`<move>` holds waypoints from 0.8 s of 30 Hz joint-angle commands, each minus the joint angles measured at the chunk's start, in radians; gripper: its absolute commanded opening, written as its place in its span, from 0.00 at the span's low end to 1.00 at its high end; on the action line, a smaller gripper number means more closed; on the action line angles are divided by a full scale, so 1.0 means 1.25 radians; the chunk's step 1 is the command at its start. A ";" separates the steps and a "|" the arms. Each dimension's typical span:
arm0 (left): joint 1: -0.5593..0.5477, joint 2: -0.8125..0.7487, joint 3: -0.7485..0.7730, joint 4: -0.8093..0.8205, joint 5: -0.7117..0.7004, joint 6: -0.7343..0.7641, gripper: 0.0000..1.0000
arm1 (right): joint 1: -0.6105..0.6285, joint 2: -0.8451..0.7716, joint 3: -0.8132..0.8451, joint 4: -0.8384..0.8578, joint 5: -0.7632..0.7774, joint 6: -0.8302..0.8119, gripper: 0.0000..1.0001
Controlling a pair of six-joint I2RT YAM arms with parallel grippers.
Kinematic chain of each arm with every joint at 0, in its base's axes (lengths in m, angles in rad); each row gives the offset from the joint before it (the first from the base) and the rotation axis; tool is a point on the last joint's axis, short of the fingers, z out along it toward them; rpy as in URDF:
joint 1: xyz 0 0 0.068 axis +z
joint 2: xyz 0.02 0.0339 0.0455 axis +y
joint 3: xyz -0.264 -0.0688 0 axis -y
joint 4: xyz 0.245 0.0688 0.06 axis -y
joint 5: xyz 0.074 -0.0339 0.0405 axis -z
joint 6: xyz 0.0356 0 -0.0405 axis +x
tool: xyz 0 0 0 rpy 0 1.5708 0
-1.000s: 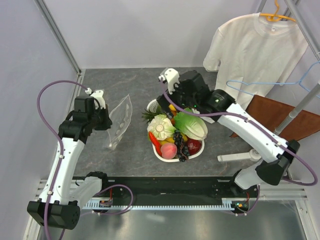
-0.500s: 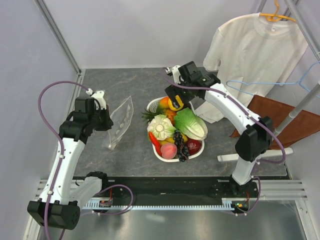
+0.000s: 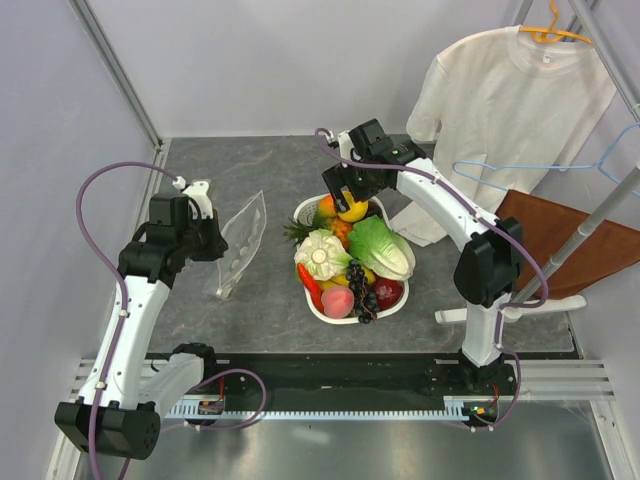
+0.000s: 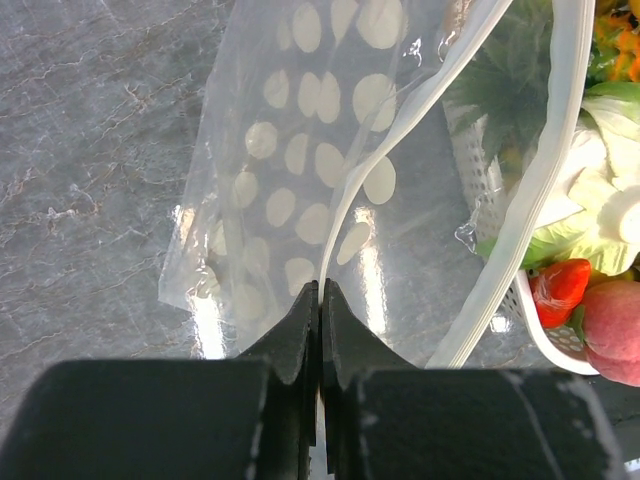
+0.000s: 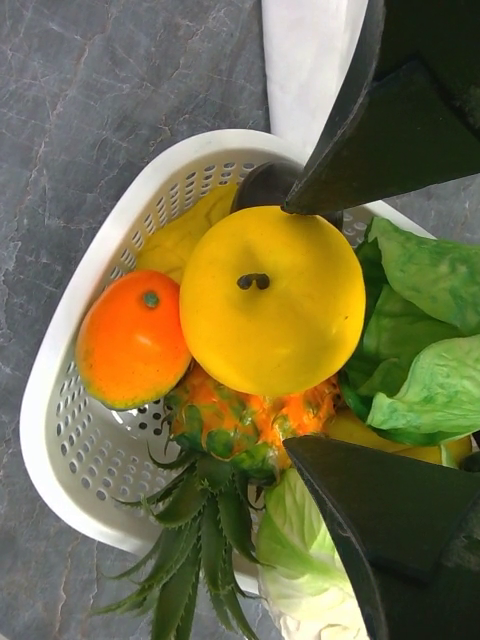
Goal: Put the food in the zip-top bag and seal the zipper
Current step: Pick up the fake fruit from the bin.
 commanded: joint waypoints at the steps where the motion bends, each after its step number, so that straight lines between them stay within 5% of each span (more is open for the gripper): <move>1: 0.005 -0.007 0.000 0.025 0.023 -0.001 0.02 | -0.003 0.018 -0.018 0.016 0.002 0.003 0.98; 12: 0.005 -0.009 -0.006 0.028 0.023 -0.001 0.02 | -0.002 0.029 -0.024 0.019 0.023 0.006 0.97; 24: 0.005 -0.015 -0.007 0.028 0.022 0.001 0.02 | -0.002 -0.094 -0.067 -0.007 0.059 -0.019 0.45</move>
